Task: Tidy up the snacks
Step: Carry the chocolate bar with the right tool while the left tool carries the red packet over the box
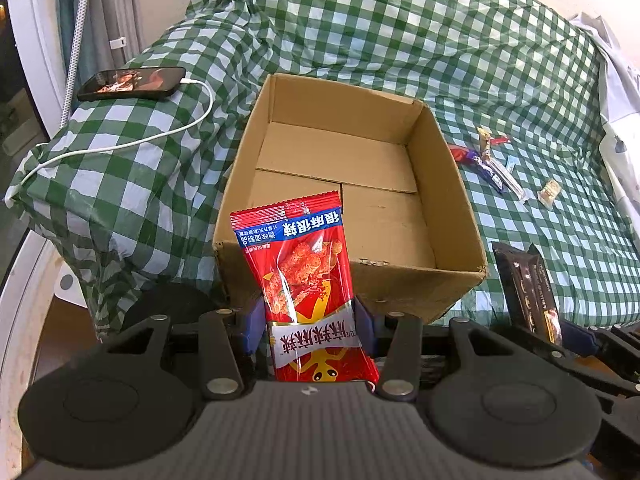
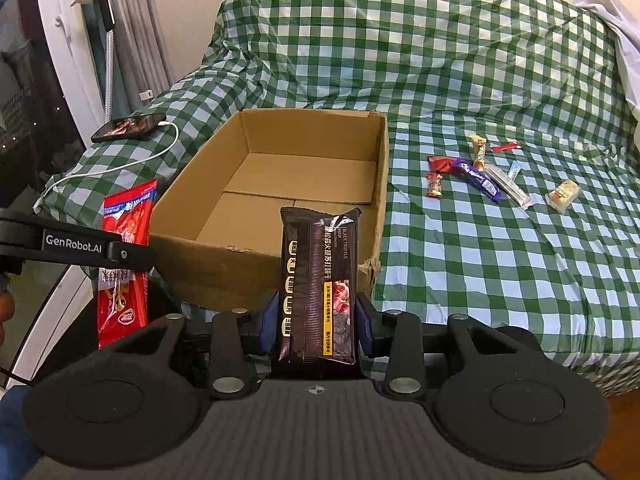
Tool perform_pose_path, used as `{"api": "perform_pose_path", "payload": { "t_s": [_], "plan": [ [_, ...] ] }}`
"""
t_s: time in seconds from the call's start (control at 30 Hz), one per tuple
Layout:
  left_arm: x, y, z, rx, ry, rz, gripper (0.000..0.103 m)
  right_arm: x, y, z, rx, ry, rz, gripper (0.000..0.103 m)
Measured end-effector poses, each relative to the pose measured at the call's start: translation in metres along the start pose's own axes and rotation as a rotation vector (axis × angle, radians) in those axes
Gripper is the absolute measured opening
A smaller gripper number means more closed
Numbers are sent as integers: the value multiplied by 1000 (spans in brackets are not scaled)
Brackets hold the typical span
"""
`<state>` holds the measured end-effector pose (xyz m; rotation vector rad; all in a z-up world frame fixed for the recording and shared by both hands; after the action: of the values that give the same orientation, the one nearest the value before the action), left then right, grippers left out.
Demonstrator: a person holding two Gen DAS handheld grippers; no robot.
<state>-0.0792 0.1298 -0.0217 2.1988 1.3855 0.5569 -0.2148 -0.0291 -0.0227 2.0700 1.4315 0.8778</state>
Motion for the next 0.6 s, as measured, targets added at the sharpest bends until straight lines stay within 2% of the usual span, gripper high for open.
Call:
{"api": "perform_pose_path", "payload": {
  "t_s": [0.6],
  "plan": [
    [16,25,24,6,13,-42,52,-11,23,23,18,-29,1,41]
  ]
}}
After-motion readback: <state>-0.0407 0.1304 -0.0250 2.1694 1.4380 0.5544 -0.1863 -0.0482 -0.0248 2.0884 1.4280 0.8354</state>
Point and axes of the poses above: each gripper's, at about its wrist camera, not at the fingertips, and z roughly the way its jaws point, x to its left, y to its top, the point moved 4 cm from there along z, roughly the way its jaws point, and after that the axes turned 11 degrees about y, right-handed, at the moved point
